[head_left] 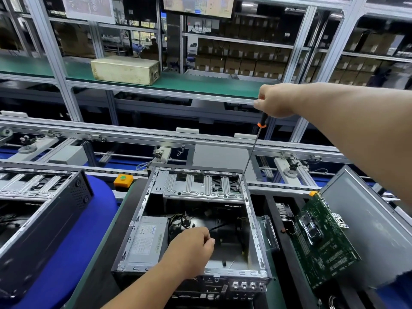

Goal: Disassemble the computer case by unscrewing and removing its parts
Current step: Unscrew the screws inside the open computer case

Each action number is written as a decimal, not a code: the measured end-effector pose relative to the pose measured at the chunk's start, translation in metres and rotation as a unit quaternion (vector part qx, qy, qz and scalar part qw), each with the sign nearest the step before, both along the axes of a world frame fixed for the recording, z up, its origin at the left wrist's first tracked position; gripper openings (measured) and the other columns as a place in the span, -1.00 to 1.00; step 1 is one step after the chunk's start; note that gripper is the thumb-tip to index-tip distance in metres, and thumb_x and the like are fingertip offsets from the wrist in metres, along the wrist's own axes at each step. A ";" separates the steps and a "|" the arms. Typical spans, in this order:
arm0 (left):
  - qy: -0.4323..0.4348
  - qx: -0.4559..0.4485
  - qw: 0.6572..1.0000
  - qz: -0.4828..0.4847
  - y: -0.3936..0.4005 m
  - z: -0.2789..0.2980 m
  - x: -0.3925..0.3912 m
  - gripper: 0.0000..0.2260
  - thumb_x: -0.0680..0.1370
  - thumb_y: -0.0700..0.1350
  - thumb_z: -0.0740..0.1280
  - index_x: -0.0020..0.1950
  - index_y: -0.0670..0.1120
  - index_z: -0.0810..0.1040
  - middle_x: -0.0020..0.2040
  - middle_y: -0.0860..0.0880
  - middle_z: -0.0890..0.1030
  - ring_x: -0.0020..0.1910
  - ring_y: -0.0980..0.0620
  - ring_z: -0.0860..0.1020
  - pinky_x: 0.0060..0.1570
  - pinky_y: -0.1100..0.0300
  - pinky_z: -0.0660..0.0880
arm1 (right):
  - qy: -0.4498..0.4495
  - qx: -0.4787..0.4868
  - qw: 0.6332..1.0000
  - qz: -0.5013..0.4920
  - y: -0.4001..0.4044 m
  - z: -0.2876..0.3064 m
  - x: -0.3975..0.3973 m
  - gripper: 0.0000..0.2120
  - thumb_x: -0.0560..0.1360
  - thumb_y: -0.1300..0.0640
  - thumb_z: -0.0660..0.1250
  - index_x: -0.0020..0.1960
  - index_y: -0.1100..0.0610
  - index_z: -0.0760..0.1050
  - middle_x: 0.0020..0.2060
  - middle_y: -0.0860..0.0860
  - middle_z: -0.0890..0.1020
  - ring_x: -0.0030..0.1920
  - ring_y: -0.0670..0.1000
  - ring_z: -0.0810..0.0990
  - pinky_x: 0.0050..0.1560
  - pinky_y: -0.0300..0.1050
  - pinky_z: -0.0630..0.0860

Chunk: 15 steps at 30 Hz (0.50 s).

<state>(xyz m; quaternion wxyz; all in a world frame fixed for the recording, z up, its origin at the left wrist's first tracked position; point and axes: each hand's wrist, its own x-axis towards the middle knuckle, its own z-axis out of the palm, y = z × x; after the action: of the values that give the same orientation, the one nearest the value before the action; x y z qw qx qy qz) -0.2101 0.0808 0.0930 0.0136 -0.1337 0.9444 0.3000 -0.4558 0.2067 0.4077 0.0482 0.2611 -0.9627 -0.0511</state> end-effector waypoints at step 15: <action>-0.005 0.001 1.000 0.000 -0.001 -0.002 -0.001 -0.74 0.66 0.16 0.21 -0.16 0.10 0.48 -0.33 0.08 0.59 -0.42 0.14 0.46 -0.40 0.22 0.33 | -0.085 -0.084 0.991 0.060 0.007 0.006 -0.009 -0.78 0.64 0.17 0.32 0.19 -0.13 0.53 -0.07 -0.13 0.49 -0.10 -0.10 0.47 -0.23 -0.16 0.33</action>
<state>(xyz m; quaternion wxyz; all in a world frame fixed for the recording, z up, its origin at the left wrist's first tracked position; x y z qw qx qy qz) -0.2113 0.0800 0.0911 0.0185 -0.1350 0.9440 0.3004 -0.4643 0.2139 0.4140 -0.0092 0.3173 -0.9467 0.0553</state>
